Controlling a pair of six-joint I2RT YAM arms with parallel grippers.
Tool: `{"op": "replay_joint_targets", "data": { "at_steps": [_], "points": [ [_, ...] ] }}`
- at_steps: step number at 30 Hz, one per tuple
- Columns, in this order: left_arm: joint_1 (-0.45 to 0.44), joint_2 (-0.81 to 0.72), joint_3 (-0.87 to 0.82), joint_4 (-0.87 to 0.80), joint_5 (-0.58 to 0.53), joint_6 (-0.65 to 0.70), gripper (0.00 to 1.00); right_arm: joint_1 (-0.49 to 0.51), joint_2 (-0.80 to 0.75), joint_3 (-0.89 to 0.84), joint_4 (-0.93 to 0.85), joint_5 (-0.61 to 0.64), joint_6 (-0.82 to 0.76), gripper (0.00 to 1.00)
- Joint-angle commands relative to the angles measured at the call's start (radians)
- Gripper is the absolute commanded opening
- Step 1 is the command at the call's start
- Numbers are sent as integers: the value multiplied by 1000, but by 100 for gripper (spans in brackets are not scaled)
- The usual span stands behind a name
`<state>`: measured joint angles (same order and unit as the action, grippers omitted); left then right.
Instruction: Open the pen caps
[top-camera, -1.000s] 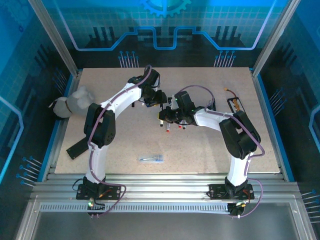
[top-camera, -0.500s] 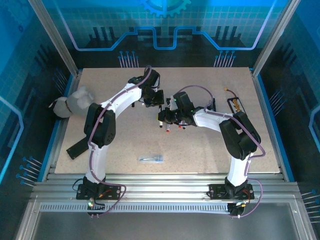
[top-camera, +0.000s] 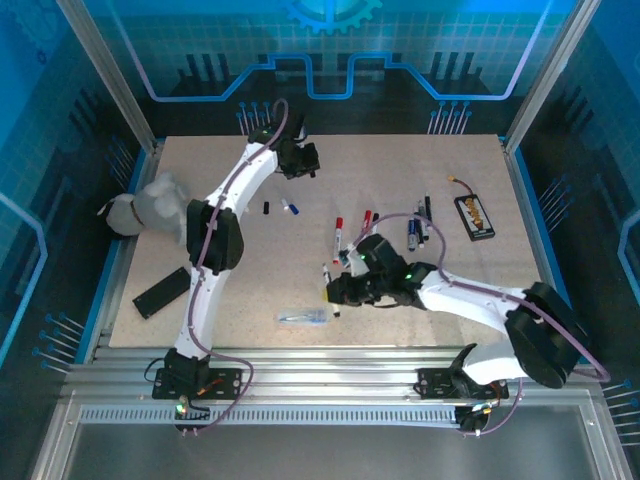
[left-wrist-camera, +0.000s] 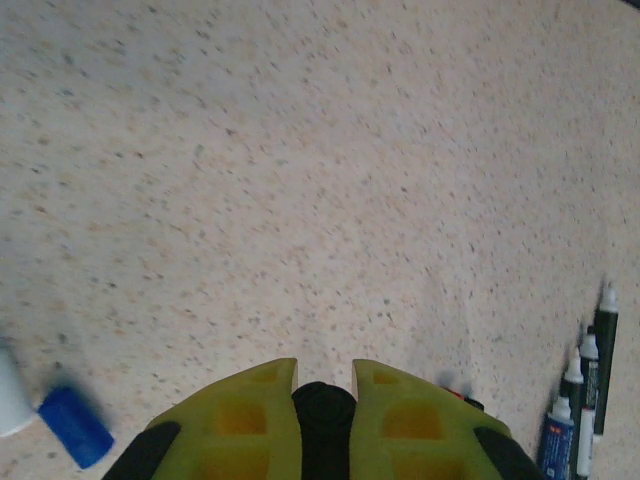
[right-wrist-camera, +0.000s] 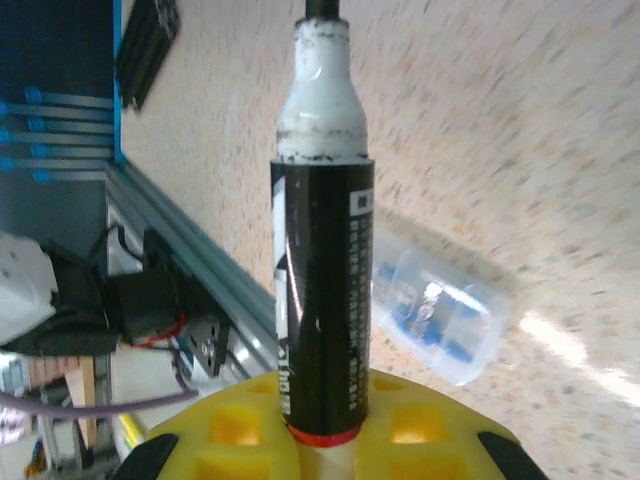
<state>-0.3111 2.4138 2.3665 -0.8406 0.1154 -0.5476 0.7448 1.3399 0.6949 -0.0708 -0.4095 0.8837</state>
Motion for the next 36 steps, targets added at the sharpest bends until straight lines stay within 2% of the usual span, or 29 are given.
{"op": "replay_joint_targets", "data": {
  "at_steps": [1, 5, 8, 13, 22, 28, 36],
  "points": [
    [-33, -21, -18, -31, -7, 0, 0, -87, -36, 54, -163, 95, -80, 0],
    [-33, -80, -187, 21, -10, 10, 0, -204, -12, 177, -399, 309, -214, 0],
    [-35, -99, -275, 44, -14, 13, 0, -291, 36, 273, -477, 409, -296, 0],
    [-46, -92, -333, 40, -57, 45, 0, -406, 158, 376, -528, 440, -391, 0],
    [-46, -54, -356, -9, -125, 76, 0, -450, 361, 503, -560, 539, -460, 0],
    [-51, -60, -372, -15, -126, 76, 20, -454, 484, 574, -570, 575, -474, 0],
    [-67, -95, -399, -5, -138, 84, 35, -453, 586, 625, -593, 644, -479, 0]
  ]
}}
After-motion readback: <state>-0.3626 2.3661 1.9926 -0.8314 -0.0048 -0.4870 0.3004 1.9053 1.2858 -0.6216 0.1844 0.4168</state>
